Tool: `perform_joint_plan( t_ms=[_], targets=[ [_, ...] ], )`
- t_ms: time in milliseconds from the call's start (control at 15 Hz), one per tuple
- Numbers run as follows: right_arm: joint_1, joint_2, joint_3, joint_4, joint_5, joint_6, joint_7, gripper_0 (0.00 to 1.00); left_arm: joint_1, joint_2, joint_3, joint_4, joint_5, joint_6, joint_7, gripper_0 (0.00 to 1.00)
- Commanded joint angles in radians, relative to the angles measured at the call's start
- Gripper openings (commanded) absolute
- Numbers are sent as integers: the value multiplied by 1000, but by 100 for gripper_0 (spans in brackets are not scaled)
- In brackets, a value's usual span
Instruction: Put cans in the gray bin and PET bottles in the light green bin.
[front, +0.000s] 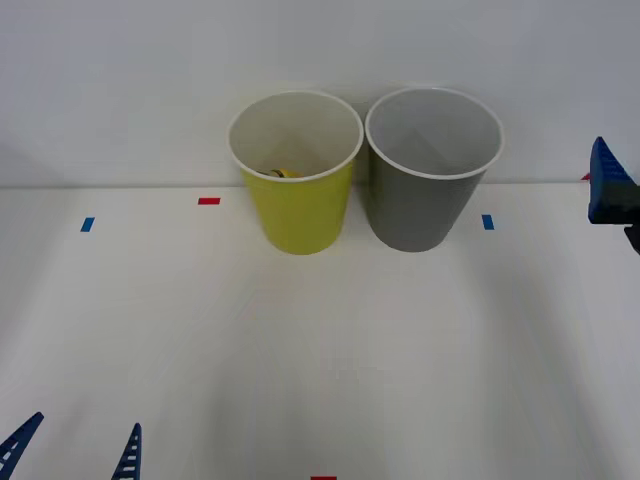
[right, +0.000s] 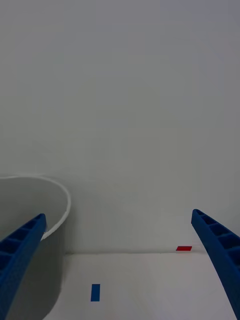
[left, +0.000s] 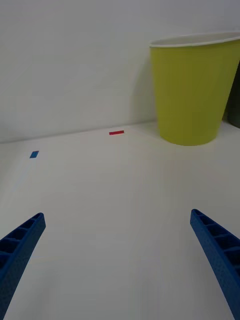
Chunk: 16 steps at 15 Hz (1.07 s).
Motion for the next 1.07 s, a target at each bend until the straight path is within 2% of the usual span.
perform_joint_plan(
  t_ms=[67,267,467,600,733,867,933,1067],
  targets=[
    [180,14,-3,124,9,-395,-7,100,0,0,0,0,0,0,0,100],
    [277,15,-1,206,9,-570,-10,100,0,0,0,0,0,0,0,100],
    [378,12,5,212,-1,-618,-24,100,0,0,0,0,0,0,0,100],
    [412,44,39,212,-4,-638,-30,100,0,0,0,0,0,0,0,100],
    [427,132,71,212,12,-653,-18,100,0,0,0,0,0,0,0,100],
    [452,179,109,212,15,-673,-13,100,0,0,0,0,0,0,0,100],
    [475,209,122,220,22,-697,-4,100,0,0,0,0,0,0,0,100],
    [496,221,132,279,37,-791,6,100,0,0,0,0,0,0,0,100]
  ],
)
